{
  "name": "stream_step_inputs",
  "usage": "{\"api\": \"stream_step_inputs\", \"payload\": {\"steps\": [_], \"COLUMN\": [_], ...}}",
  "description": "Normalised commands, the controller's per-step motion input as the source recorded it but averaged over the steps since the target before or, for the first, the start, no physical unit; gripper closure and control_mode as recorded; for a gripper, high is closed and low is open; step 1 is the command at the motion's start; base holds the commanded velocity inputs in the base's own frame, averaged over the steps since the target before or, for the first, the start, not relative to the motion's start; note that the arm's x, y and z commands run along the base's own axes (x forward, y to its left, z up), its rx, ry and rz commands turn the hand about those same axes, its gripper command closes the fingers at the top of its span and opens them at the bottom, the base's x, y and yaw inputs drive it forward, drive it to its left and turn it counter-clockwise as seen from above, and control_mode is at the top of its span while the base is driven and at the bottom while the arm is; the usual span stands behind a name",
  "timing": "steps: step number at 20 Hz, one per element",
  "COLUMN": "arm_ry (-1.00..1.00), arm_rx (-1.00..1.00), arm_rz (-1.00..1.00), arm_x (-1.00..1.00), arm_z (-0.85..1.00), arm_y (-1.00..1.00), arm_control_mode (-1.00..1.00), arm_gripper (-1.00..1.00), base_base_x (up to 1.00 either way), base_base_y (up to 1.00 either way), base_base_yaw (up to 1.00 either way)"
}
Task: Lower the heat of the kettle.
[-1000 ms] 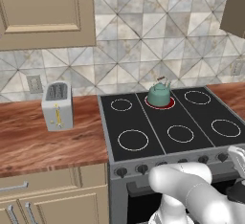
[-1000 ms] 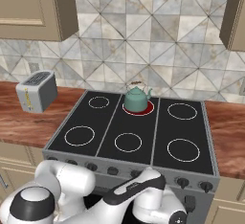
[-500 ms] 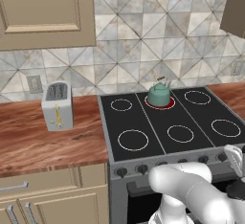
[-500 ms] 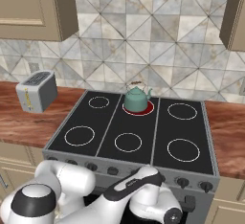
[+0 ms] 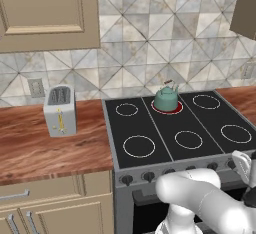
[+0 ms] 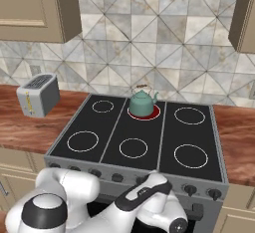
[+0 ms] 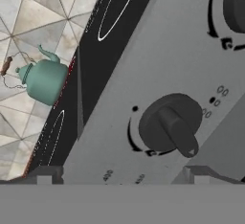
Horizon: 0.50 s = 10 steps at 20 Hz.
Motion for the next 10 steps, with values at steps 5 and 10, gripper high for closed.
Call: {"api": "stream_step_inputs", "payload": {"steps": [5, 10], "arm_ry": [-0.05, -0.05], "arm_rx": [0.04, 0.04], "arm_rz": [0.05, 0.06], "arm_x": [0.02, 0.00], "arm_z": [-0.10, -0.09], "arm_y": [-0.19, -0.27], "arm_control_mode": [-1.00, -1.00], "arm_gripper": [-1.00, -1.00], "base_base_x": [0.00, 0.00], "base_base_y": [0.00, 0.00], "base_base_yaw": [0.00, 0.00]}}
